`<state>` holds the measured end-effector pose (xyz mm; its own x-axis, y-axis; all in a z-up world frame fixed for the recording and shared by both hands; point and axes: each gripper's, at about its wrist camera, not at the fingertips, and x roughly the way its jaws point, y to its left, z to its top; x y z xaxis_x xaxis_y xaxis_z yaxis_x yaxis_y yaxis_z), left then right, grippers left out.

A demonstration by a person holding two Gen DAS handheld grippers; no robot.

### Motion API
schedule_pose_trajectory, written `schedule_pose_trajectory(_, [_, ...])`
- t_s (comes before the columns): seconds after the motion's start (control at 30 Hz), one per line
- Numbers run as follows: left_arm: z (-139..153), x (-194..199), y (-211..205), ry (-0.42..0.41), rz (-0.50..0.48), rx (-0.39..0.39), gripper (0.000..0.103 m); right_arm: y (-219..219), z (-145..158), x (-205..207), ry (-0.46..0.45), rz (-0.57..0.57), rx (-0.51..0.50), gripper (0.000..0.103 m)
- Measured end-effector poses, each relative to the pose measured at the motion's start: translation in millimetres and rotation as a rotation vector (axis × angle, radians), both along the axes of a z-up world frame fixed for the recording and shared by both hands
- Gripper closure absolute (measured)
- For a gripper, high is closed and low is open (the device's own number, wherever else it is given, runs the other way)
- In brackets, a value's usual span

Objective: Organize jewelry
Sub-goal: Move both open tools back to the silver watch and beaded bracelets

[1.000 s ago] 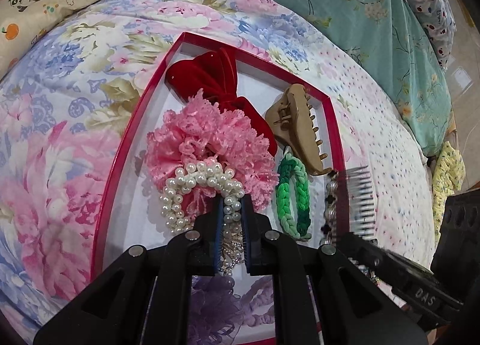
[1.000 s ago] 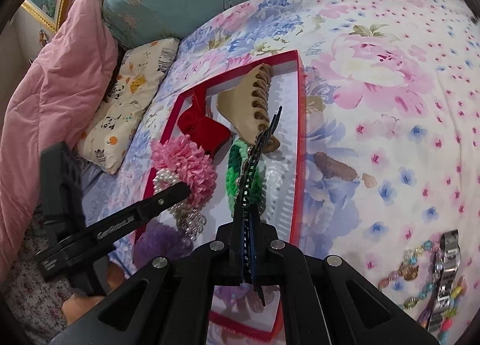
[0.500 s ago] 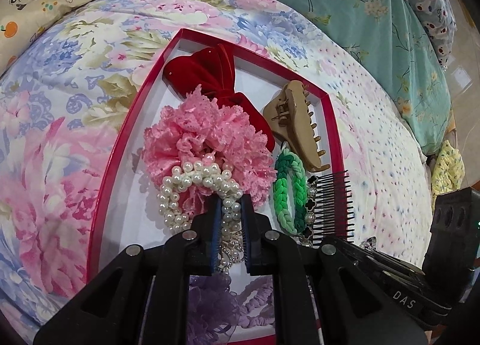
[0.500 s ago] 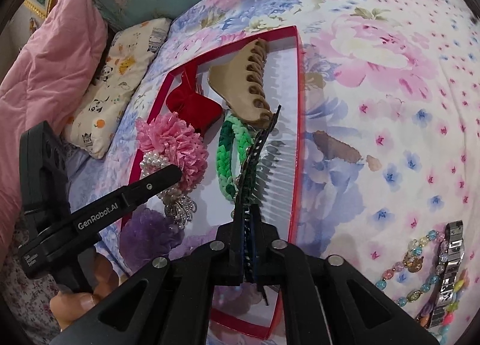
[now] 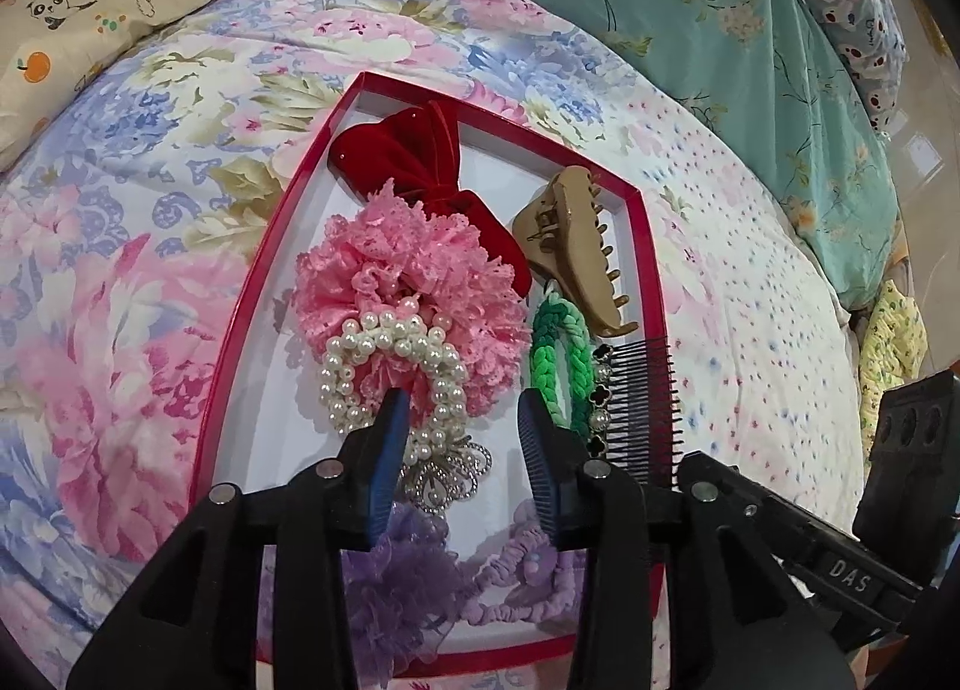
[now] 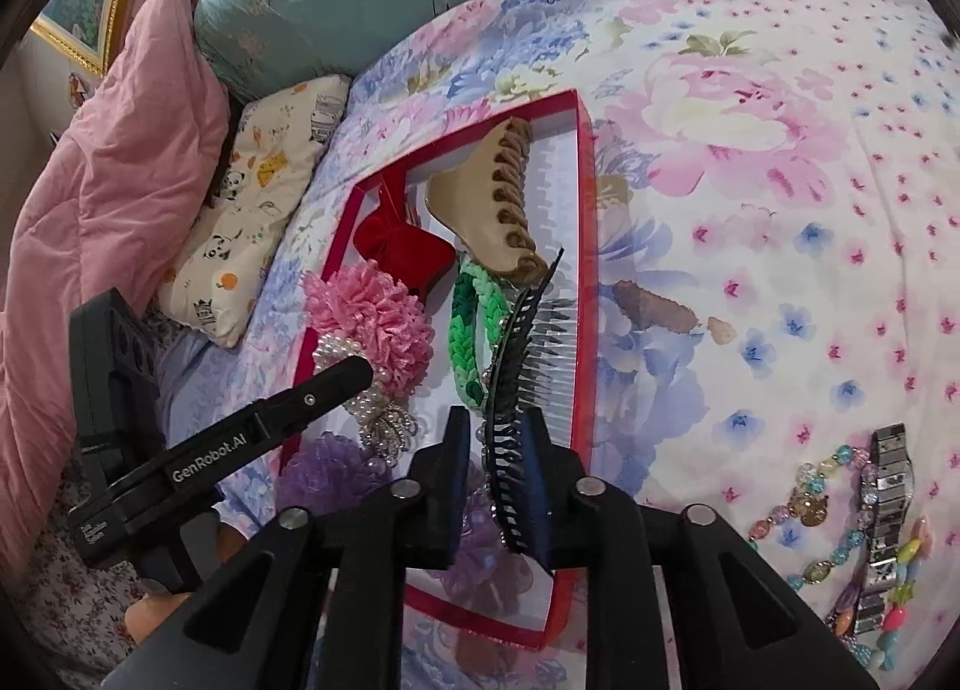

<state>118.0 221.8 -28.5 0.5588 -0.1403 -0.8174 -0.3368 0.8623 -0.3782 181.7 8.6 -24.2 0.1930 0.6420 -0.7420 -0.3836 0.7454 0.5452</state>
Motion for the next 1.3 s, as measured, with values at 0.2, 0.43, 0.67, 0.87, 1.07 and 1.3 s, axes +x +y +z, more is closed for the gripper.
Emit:
schedule_pose_trajectory(0.2, [9,-12,-6,-0.018,0.005,-0.004,0.067,-16,12,-5,-0.019,-0.015,0.026,0.076])
schedule_pose_trajectory(0.43, [23,-29,-18,-0.046,-0.005,-0.014,0.067,-46,22,-13,-0.037,-0.048,0.042,0.075])
schedule_pose_trajectory(0.67, [36,-44,-39,-0.070,-0.039,-0.026,0.067,-97,27,-17,-0.049,-0.130,0.032,0.073])
schedule_pose_trajectory(0.87, [41,-47,-59,-0.075,-0.078,-0.028,0.067,-138,26,-21,-0.049,-0.197,0.015,0.073])
schedule_pose_trajectory(1.07, [41,-47,-80,-0.064,-0.123,-0.032,0.067,-165,18,-28,-0.044,-0.238,-0.002,0.073])
schedule_pose_trajectory(1.3, [34,-50,-96,-0.034,-0.151,-0.030,0.067,-169,0,-34,-0.026,-0.233,-0.037,0.073])
